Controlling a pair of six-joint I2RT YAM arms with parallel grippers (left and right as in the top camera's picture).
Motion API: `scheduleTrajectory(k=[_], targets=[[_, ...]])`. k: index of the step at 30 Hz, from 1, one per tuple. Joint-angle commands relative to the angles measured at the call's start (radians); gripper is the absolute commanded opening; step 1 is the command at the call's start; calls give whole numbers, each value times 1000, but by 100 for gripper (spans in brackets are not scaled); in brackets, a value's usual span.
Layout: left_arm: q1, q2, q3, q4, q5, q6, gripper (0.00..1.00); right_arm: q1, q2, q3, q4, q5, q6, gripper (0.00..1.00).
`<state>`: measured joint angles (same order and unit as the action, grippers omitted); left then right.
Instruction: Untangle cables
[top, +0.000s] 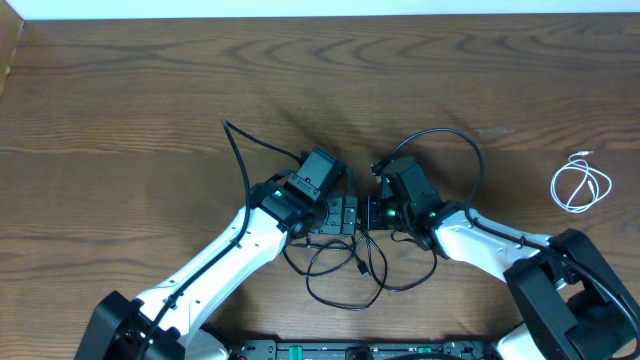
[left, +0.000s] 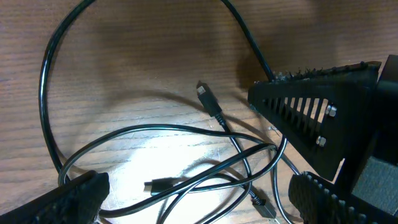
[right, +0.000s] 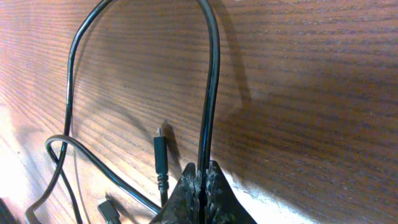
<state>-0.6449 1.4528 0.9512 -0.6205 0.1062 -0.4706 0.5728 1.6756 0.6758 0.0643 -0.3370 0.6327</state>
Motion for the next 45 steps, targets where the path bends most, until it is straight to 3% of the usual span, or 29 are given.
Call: scheduleTrajectory(k=[1, 32, 35, 45], targets=[[0, -3, 15, 1, 5, 6, 98, 4, 5, -6, -4, -5, -2, 1], [0, -3, 15, 1, 3, 7, 98, 4, 5, -6, -24, 62, -2, 1], [0, -3, 15, -5, -74, 6, 98, 4, 5, -6, -27, 62, -2, 1], [0, -3, 15, -6, -74, 6, 98, 4, 5, -6, -28, 62, -2, 1]])
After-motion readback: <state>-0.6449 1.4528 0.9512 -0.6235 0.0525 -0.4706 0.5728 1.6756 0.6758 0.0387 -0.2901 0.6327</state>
